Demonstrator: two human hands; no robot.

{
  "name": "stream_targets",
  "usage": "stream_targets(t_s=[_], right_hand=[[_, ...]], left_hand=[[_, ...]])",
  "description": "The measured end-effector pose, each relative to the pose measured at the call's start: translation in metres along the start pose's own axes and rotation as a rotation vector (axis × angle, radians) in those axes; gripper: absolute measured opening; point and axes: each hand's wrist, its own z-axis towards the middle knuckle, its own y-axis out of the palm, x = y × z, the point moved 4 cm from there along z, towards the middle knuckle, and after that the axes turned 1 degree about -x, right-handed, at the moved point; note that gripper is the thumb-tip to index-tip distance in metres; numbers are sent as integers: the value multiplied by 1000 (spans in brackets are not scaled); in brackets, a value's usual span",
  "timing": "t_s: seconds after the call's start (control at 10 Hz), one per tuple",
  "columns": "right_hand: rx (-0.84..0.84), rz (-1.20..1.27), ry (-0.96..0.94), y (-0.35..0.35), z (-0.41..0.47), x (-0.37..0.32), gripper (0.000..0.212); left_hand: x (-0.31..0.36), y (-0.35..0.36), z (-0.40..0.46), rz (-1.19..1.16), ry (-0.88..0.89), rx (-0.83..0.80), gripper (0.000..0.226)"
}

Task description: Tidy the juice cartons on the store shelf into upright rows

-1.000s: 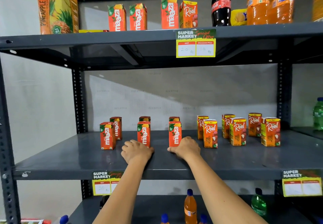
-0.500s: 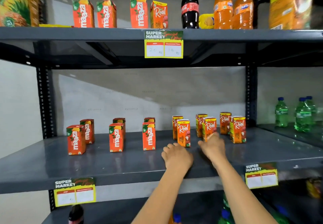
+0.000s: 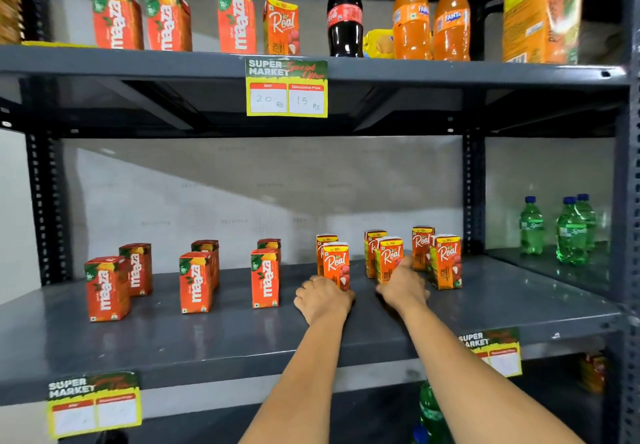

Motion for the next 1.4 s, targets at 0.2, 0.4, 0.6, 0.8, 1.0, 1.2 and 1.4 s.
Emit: stream_targets(t_s=[0.2,0.4,0.6,0.8,1.0,1.2,1.4], right_hand=[[21,22,-26,-4,-4,2,84],[26,35,-41,-4,-5,2,86],[42,66,-35,-4,-6,4,80],[48,58,-42,-4,-4,4,82],[32,56,-9,-5,-6,4,83],[10,35,67,-12,-20,6,103],[-93,-17,-47,-6,-65,-12,114]], left_hand=[[-2,-6,-4,1,-21,61,73],[-2,-4,-2,0,-27,48,75],[-1,-3,-2,37,1,59,70],[-1,-5,-2,50,7,55,70],[-3,-7,-6,49,-11,48,72],[-6,-16,-23,176,40,3,77],[-26,-39,-38,139,172,-209,71]])
